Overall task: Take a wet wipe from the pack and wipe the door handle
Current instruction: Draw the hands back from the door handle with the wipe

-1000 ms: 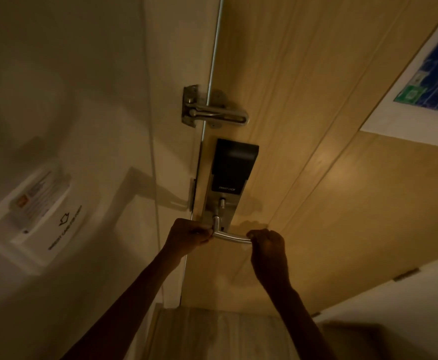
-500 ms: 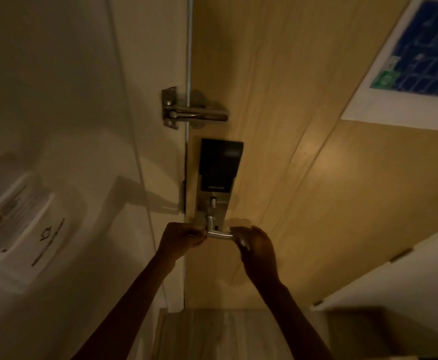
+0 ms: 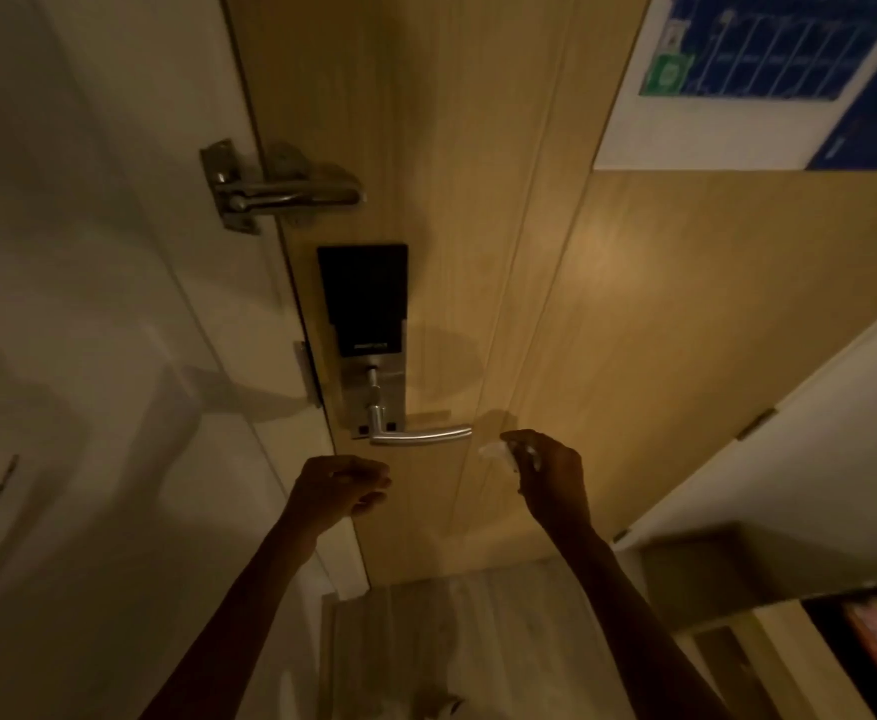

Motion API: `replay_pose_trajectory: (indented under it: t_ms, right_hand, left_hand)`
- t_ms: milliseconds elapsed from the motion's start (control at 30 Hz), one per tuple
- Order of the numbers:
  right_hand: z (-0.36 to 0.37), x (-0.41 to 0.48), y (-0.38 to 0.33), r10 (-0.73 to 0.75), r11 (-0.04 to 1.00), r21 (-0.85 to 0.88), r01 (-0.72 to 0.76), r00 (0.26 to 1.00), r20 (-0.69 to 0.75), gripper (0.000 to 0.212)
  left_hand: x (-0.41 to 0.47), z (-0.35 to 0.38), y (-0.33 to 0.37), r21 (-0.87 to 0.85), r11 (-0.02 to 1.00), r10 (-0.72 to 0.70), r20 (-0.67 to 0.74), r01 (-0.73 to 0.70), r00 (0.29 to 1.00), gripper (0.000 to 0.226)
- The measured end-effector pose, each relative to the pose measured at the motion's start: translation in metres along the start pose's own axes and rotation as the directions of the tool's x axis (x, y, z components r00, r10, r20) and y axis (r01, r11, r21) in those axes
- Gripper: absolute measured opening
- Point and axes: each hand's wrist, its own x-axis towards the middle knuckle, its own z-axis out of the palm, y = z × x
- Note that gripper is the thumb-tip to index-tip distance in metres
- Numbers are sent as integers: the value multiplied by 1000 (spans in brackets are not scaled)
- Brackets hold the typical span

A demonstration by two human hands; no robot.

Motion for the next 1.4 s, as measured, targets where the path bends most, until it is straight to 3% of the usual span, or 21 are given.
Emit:
replay_pose_trajectory:
  t_ms: [267, 467, 767, 933, 1100, 1200, 1400]
  right_hand:
    - [-36, -38, 44, 254, 967, 1, -254, 967, -21, 24]
    - [-88, -94, 101, 543, 837, 119, -534, 838, -62, 23]
    - [-215, -173, 179, 706, 700, 105, -706, 665, -244, 9]
    - [-280, -215, 231, 755, 642, 141, -754, 588, -290, 4]
    - [-329, -249, 282, 804, 571, 232, -787, 481, -348, 22]
    - [-347, -271, 319, 832, 526, 299, -796, 409, -374, 21]
    - [-376, -294, 389, 881, 379, 446, -811, 168, -443, 11]
  left_hand:
    - [-7, 76, -19, 151, 986, -88, 140, 66, 986, 16]
    - [-11, 157, -33, 319, 948, -82, 286, -14, 955, 19]
    - [-40, 320, -52, 458, 854, -19, 501, -246, 865, 12]
    - [-61, 427, -68, 481, 779, 30, 612, -402, 790, 25]
    - [-75, 523, -87, 487, 701, 10, 724, -521, 690, 31]
    - [-76, 576, -95, 488, 636, -30, 789, -598, 613, 38]
    - [-68, 677, -112, 466, 482, -123, 874, -742, 470, 43]
